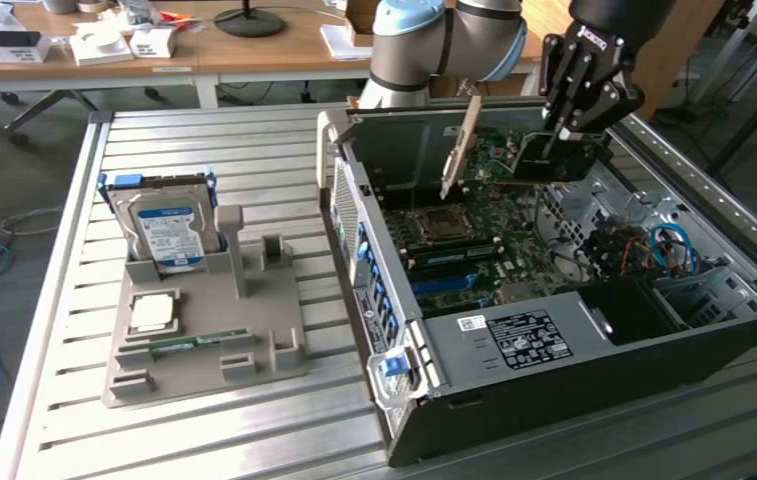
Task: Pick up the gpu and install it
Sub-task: 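Insert the gpu into the slot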
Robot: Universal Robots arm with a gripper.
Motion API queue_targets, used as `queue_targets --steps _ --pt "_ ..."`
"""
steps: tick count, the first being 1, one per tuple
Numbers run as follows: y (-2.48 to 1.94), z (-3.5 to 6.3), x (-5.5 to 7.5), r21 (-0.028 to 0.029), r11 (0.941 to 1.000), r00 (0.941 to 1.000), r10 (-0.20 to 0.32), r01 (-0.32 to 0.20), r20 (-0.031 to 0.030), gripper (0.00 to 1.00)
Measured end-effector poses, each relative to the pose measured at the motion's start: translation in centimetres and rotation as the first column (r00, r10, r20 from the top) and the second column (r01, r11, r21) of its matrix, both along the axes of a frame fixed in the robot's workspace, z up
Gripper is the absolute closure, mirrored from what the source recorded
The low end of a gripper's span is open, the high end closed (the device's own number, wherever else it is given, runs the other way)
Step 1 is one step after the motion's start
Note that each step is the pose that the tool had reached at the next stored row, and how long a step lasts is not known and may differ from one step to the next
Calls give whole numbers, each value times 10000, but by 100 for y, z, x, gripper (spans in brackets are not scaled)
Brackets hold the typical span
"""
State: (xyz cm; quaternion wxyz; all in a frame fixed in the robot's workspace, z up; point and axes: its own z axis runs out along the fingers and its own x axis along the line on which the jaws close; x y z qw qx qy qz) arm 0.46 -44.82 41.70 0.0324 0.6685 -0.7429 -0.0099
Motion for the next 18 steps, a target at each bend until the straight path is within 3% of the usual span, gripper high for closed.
queue_targets --steps 3,4,6,9,14,18 --pt "-1 -4 -1 501 9987 10000 -1 1 3 74" --pt "-2 -7 -1 627 9980 10000 -1 0 4 74" --pt "-7 -19 -2 775 9970 10000 -2 1 12 74" --pt "-10 -45 -1 816 9967 10000 -1 -4 63 74" --pt "-11 -71 -1 826 9966 9998 9 -25 195 74" --pt "-12 -85 -3 827 9965 9990 34 -72 454 74"
